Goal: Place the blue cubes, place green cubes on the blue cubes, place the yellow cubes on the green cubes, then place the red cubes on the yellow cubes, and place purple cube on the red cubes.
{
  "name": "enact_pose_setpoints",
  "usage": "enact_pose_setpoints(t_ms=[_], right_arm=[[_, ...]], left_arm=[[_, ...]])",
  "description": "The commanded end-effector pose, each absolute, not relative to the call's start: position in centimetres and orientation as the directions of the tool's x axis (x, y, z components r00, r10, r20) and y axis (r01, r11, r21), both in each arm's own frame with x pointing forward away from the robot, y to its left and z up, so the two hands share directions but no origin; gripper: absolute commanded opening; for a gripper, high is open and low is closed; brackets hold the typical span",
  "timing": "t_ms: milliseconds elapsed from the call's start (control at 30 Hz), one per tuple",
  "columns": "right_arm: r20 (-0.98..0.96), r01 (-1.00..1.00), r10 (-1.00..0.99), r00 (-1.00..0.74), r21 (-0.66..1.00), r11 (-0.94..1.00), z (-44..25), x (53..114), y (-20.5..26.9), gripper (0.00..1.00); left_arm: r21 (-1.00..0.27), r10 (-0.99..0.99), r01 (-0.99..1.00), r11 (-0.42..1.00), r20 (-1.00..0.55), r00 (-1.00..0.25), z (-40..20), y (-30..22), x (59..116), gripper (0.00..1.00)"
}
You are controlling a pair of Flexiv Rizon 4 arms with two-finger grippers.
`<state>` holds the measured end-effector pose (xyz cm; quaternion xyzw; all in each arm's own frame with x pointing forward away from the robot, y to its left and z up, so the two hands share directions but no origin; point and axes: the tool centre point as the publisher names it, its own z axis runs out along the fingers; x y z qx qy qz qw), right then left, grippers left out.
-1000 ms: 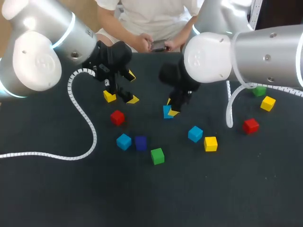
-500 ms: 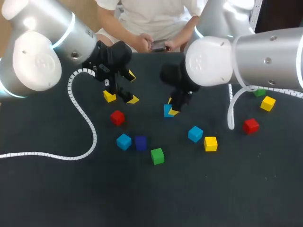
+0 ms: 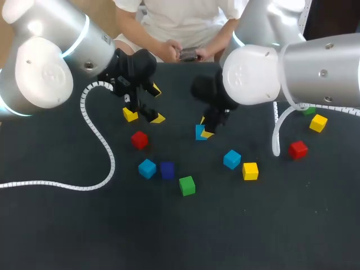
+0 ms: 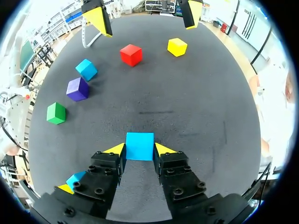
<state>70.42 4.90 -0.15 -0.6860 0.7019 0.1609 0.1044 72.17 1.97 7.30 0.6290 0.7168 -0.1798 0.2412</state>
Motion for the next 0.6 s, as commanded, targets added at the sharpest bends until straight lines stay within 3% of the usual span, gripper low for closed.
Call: enact_pose_setpoints(t_ms=[33, 600], right_arm=[[-0.368, -0.997, -0.929, -0.037, 0.079, 0.009, -0.14, 70.11, 4.93, 0.0], [-0.364, -0.996, -0.93, -0.056, 0.09, 0.024, -0.25, 70.47, 5.13, 0.0]], left_arm=[[0.046, 0.815, 0.989, 0.142, -0.573, -0.091, 7.28, 2.02, 72.22, 1.0], [0.046, 0.815, 0.989, 0.142, -0.573, -0.091, 7.28, 2.02, 72.22, 1.0]])
